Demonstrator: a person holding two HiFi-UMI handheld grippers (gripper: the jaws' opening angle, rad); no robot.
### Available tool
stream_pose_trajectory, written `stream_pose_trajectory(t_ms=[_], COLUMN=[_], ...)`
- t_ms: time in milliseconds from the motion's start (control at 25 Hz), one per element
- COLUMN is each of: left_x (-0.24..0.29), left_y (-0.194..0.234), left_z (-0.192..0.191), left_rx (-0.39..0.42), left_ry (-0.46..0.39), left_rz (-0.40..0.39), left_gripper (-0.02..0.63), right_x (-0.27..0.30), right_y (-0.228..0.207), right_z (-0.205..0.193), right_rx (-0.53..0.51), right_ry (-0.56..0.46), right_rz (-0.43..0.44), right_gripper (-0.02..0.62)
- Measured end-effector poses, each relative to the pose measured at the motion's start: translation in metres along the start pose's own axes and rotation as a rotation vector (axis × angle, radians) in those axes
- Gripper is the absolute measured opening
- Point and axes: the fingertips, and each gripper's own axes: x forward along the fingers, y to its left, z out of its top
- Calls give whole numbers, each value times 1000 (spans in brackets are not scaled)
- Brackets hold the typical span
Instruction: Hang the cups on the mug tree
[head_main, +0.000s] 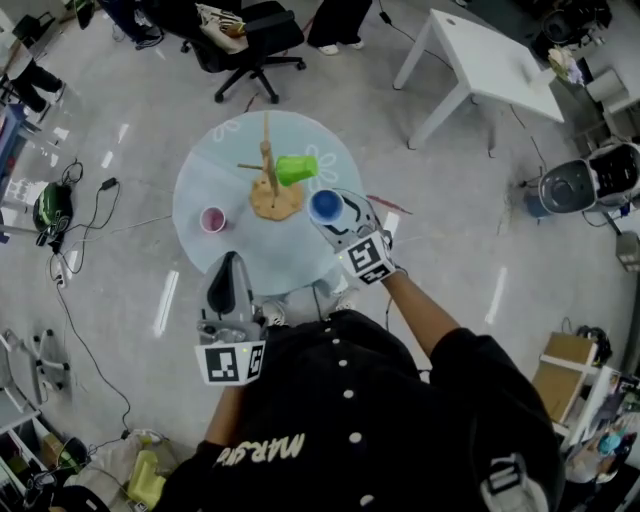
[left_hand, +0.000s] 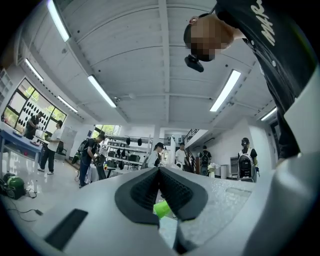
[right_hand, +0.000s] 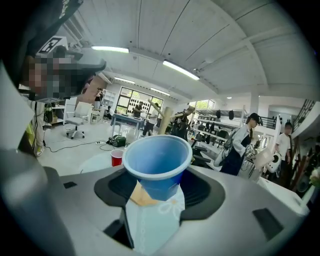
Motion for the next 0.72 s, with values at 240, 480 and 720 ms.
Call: stream_pose_trajectory(t_ms=[240, 480, 720], left_x=[11, 4, -12], left_y=[-12, -6, 25], left_z=[5, 10, 17], left_rx=[-3, 7, 14], left_ry=[-11, -18, -15], left_rz=[-18, 12, 88], left_gripper=[-3, -3, -3], right_x=[-21, -7, 32], right_y=[-44, -96, -121], right_z=[19, 56, 85], right_rx=[-1, -108, -177], right_ry=[-19, -34, -26], right_rz=[-87, -141, -141], right_gripper=[273, 273, 273])
